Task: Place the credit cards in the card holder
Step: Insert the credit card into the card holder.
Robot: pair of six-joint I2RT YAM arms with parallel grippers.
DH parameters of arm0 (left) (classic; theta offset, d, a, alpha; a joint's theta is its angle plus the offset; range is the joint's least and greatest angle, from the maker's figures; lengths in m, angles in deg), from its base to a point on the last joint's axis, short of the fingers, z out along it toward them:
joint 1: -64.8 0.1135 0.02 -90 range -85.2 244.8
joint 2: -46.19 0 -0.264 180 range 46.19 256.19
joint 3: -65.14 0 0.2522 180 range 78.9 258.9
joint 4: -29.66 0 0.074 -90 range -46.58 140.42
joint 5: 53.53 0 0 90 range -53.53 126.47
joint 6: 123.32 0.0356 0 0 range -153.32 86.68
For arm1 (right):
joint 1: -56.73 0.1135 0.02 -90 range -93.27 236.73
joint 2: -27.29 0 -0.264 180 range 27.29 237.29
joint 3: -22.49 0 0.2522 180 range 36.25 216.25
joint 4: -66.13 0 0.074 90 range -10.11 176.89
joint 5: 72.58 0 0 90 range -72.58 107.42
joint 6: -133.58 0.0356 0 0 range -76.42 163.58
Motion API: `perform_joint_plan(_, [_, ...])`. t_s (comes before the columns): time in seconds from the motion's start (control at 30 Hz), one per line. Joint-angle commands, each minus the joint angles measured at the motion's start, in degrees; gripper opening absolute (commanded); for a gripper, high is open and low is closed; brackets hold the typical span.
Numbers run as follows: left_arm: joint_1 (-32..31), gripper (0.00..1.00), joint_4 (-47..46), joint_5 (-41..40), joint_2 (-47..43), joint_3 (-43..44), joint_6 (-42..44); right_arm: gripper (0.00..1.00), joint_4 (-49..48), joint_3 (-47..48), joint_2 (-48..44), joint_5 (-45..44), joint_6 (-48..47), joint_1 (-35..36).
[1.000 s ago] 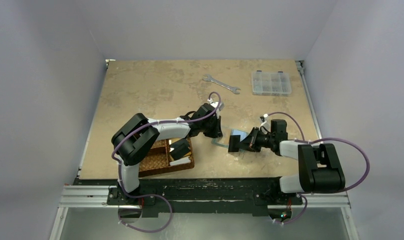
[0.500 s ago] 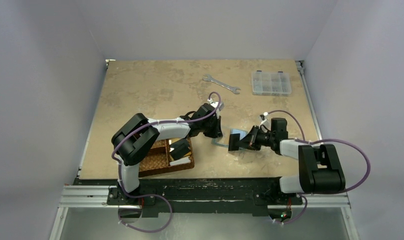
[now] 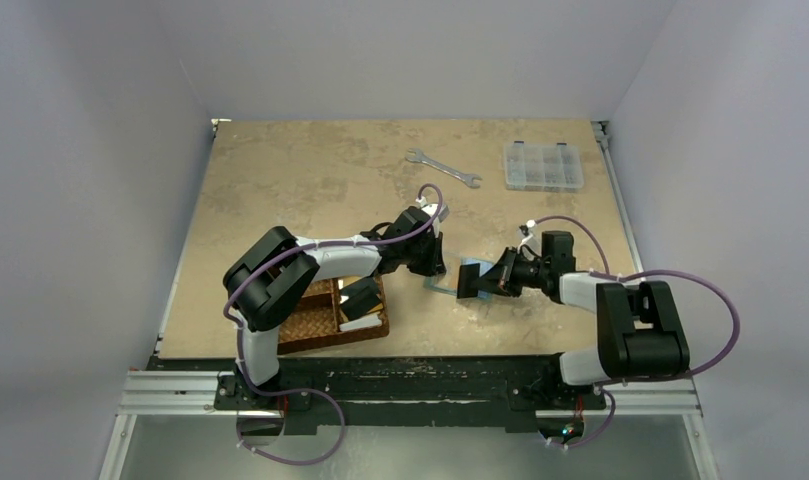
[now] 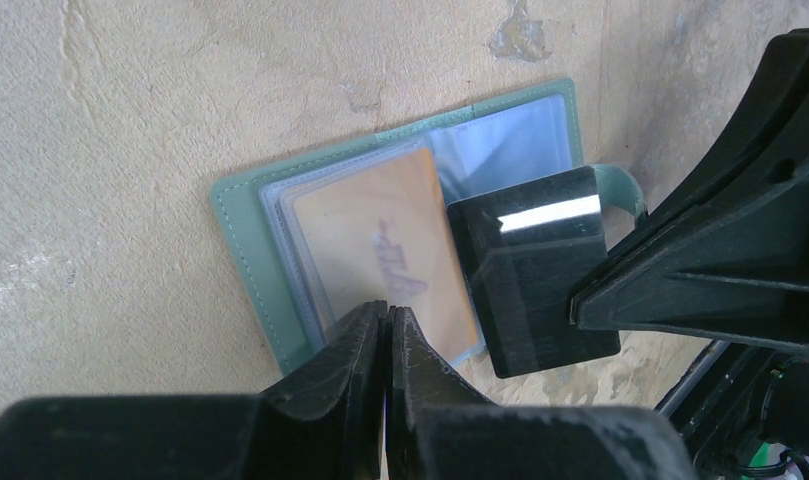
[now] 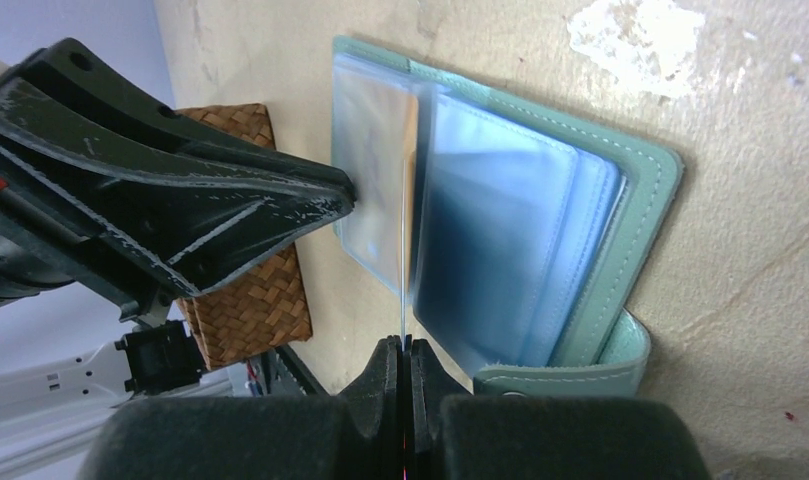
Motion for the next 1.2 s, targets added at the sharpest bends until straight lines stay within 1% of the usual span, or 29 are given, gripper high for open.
perform_joint_plan(0.0, [-0.3,0.04,1.6,-1.0,-1.0,-1.1,2.0,0.00,0.1,0.7,0.5,1.9,-1.7,-0.2])
perform_joint_plan(0.2, [-0.3,0.04,1.5,-0.8,-0.9,-1.2,2.1,0.00,-0.8,1.1,2.5,2.8,-2.1,-0.2])
perform_joint_plan(0.43, [-0.3,0.03,2.4,-1.1,0.4,-0.1,4.2,0.00,1.7,3.9,4.6,2.8,-3.1,-0.2])
perform_joint_plan(0.47, [-0.3,0.03,4.3,-1.2,0.7,0.2,4.7,0.00,1.9,4.2,4.5,2.6,-3.2,-0.2])
perform_joint_plan(0.67, [-0.3,0.02,7.6,-1.8,2.1,2.1,7.4,0.00,4.0,7.2,6.8,1.7,-5.1,-0.2])
perform_joint_plan(0.9, [-0.3,0.01,9.6,-2.4,2.6,3.0,9.8,0.00,4.1,10.5,10.6,1.2,-6.5,-0.2])
perform_joint_plan(1.17, [-0.3,0.01,10.1,-1.9,3.2,3.5,10.9,0.00,1.6,10.5,12.2,1.1,-6.2,-0.2])
